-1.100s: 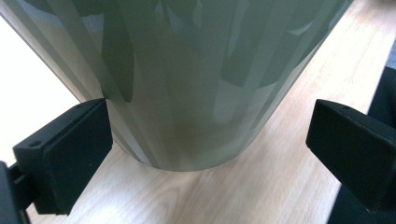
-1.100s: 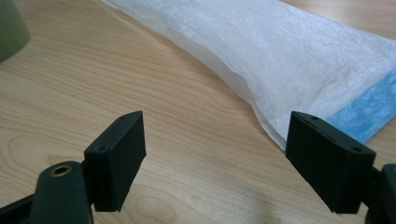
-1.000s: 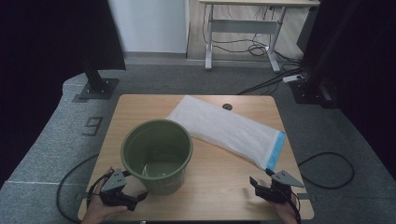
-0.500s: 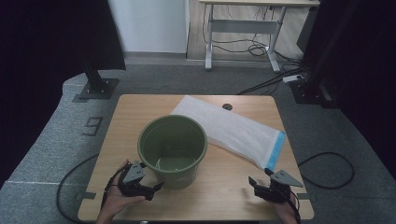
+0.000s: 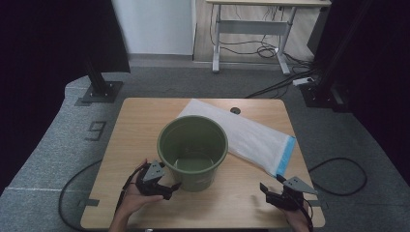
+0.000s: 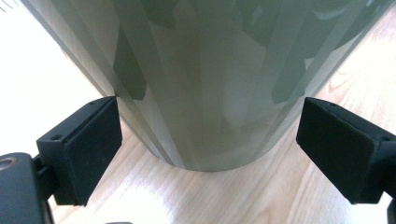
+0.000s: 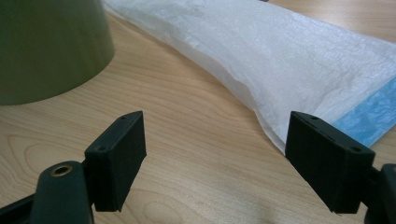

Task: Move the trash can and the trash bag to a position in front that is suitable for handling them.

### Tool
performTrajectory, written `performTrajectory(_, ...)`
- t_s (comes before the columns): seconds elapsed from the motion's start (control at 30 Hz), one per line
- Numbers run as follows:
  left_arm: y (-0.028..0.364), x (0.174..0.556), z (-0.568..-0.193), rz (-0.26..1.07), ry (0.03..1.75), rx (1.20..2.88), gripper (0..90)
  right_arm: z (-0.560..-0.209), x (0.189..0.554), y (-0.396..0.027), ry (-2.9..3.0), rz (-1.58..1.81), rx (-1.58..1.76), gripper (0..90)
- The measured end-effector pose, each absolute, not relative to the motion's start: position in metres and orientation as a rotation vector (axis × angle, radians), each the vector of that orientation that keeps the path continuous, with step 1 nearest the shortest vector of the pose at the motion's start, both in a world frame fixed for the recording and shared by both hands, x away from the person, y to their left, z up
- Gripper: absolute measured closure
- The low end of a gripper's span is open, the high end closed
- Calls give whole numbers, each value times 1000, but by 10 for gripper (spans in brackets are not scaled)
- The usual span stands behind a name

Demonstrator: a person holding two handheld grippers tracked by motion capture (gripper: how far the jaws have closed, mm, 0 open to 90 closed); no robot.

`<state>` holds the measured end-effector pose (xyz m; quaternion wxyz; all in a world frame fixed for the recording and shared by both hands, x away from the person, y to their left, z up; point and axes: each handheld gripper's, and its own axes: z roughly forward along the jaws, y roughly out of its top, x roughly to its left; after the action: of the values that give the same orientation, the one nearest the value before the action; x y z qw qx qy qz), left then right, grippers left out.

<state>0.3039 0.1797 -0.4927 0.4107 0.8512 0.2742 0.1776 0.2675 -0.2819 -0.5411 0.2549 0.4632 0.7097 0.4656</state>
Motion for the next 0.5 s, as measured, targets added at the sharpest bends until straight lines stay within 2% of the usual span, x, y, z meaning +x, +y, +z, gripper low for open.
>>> performTrajectory(0.43, 151, 317, -492, 435, 681, 2145, 78, -542, 266, -279, 1957, 1263, 1238, 199)
performTrajectory(0.5, 145, 317, -492, 468, 679, 2150, 86, -542, 266, -279, 1961, 1262, 1238, 199)
